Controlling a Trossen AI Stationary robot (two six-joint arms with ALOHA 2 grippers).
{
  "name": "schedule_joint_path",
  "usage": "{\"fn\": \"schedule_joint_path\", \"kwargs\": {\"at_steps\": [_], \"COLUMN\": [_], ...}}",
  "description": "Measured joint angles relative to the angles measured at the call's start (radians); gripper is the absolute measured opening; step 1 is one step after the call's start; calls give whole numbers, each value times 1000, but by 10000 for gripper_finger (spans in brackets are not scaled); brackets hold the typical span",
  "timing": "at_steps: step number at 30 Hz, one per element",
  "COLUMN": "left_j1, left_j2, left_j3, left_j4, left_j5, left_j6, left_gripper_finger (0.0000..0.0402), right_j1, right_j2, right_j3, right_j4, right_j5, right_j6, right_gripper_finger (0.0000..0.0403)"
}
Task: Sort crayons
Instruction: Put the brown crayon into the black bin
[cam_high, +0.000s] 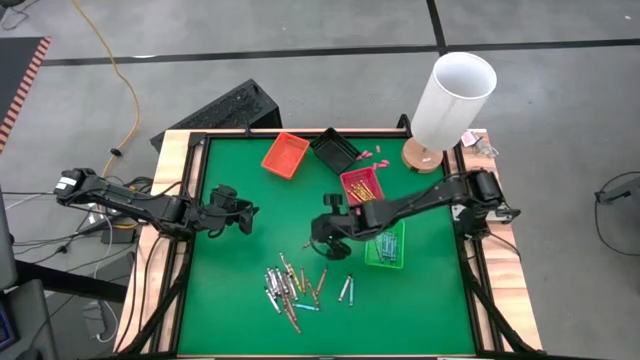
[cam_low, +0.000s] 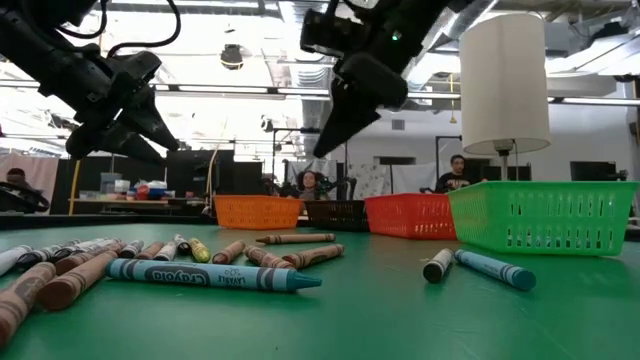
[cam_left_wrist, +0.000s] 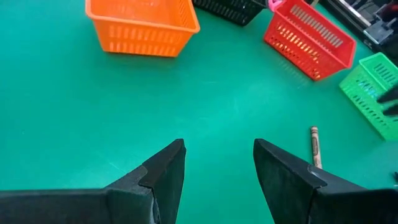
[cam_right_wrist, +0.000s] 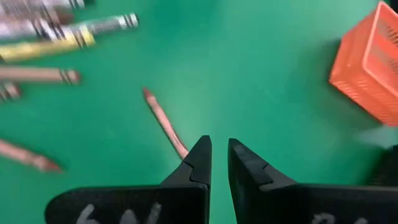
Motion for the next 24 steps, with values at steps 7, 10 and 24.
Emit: {"fn": "schedule_joint_path", "kwargs": {"at_steps": [7,10,24], "left_j1": [0,0,0], "left_j2": [0,0,0], "left_j3": [0,0,0], "left_j4": [-1,-2,-3], "left_j5": [2,2,13], "left_j6": [45,45,68], "left_gripper_finger": [180,180,180], "right_j1": [1,-5,-40], "right_j2": [0,0,159], "right_j3": [39,39,38], "right_j4": [-56,-39,12], "right_j5": [-30,-100,-150], "right_j6": [-240,-244,-316], "right_gripper_finger": [58,75,143]}}
